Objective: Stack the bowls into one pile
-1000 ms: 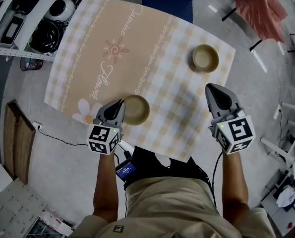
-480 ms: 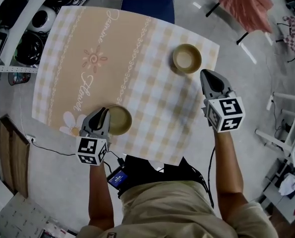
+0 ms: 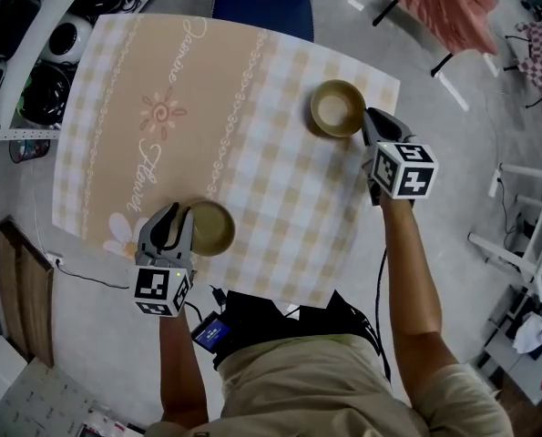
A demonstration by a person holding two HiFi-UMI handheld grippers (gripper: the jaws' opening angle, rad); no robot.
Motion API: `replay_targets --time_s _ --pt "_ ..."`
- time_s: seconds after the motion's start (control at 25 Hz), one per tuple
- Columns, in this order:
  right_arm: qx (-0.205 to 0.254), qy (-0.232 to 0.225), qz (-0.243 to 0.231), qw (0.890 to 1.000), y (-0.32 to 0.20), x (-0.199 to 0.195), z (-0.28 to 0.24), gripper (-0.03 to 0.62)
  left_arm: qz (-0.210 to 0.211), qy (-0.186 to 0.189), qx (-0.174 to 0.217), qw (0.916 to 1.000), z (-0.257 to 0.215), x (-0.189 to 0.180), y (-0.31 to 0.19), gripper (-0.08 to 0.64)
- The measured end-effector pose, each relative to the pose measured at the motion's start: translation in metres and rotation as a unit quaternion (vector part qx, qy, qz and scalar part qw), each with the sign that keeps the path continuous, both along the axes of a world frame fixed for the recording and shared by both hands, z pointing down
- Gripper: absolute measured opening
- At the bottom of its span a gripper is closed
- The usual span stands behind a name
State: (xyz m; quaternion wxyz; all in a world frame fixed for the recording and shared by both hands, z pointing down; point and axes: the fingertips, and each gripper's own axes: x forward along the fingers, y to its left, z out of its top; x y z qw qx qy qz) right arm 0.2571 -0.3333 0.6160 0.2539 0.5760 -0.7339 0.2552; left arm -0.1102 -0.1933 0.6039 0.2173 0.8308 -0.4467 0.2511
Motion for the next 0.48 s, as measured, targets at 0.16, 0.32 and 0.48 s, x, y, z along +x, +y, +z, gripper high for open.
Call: replay_targets --time_s 0.16,0.32,0.48 --pt "-0.015 -0.013 0.012 1.0 -0.006 0.002 0.012 0.095 -0.006 0.004 0.004 1.0 -0.004 -0.005 -0.001 0.074" --pt "-0.022 -0.031 0.024 0.999 -0.009 0.0 0.016 0.025 -0.019 0.014 0.012 0.9996 -0.012 -0.013 -0.002 0.074" --pt "-0.023 -0.065 0.026 0.997 -0.011 -0.007 0.004 0.012 -0.032 0.02 0.025 0.999 -0.023 -0.023 -0.003 0.074"
